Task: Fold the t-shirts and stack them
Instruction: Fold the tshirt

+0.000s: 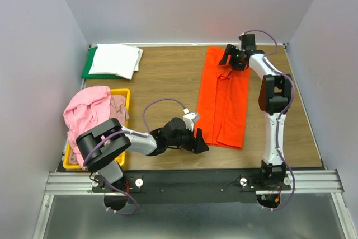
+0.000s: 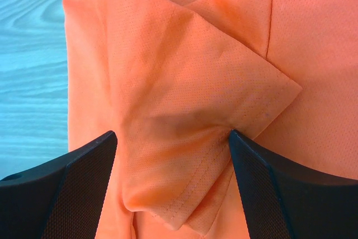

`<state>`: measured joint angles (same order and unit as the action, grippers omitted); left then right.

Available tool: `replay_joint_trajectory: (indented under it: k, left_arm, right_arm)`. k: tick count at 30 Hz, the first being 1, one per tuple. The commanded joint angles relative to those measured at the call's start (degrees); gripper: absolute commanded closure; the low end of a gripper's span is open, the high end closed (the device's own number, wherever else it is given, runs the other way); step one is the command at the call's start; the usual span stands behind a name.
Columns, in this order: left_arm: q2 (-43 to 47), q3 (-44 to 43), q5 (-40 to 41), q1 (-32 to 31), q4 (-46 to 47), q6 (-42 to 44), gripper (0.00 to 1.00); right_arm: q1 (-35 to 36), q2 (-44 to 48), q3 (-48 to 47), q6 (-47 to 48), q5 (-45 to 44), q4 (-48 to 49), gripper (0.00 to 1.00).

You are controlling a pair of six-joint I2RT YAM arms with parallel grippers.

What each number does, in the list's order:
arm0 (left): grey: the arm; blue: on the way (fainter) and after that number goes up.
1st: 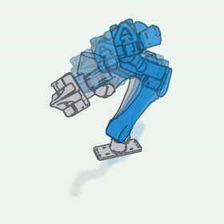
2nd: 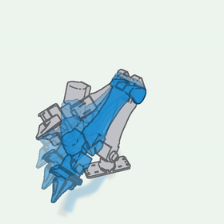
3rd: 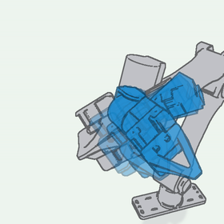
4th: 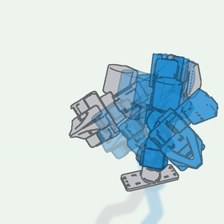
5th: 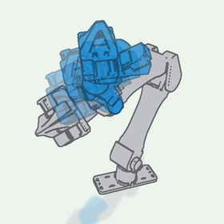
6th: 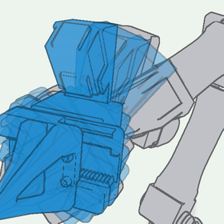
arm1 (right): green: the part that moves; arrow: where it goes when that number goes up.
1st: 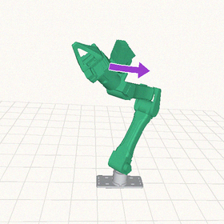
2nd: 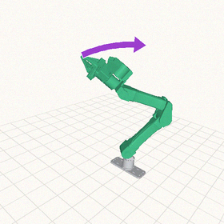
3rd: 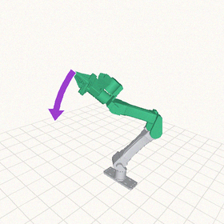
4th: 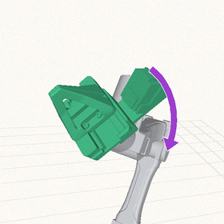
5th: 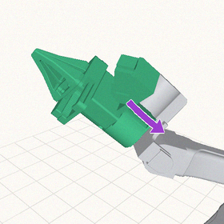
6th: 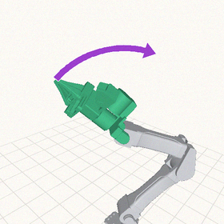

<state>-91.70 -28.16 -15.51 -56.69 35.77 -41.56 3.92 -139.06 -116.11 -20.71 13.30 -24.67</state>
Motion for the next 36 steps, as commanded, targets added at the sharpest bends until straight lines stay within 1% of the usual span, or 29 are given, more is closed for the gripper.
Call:
replay_joint_trajectory:
  k: [1,3,7,11,13,17,20,24,27,36]
  left_arm:
    - [1.08,-1.1,-0.58,-0.62,-1.92,-1.51,0.25]
    - [2.05,-1.45,0.21,-0.62,-3.59,-1.33,0.25]
    - [5.03,-3.65,2.93,-0.71,-8.16,0.42,0.25]
    - [5.74,-8.39,5.93,-0.97,-12.38,3.67,0.25]
    - [4.7,-9.8,5.93,-1.06,-12.74,4.12,0.25]
    - [1.72,-12.26,5.84,-1.23,-12.83,4.73,0.25]
    - [-1.8,-13.67,4.97,-1.32,-12.83,5.35,0.25]
    - [-5.5,-15.17,3.82,-1.76,-12.65,6.14,0.25]
    - [-7.43,-15.78,3.64,-1.76,-12.74,6.58,0.25]
    - [-9.9,-14.82,3.12,-1.94,-12.39,6.05,0.25]
  right_arm:
    - [1.7,-3.23,0.01,-0.12,1.82,-4.78,0.12]
    - [1.7,-2.01,0.27,0.32,1.47,-4.78,0.11]
    - [1.7,4.14,2.03,2.25,0.5,-4.78,0.11]
    - [1.7,10.91,5.89,2.08,-2.31,-4.6,0.1]
    - [1.79,15.02,8.26,1.55,-3.19,-4.51,0.1]
    - [2.14,20.13,16.42,1.2,-6.0,-3.64,0.1]
    - [2.4,22.16,21.69,0.67,-6.36,-2.94,0.1]
    - [2.32,22.61,26.36,0.14,-6.36,-1.36,0.1]
    - [2.49,21.65,27.96,-0.03,-6.01,-0.56,0.1]
    - [2.93,15.85,26.38,-0.47,-5.13,0.67,0.1]
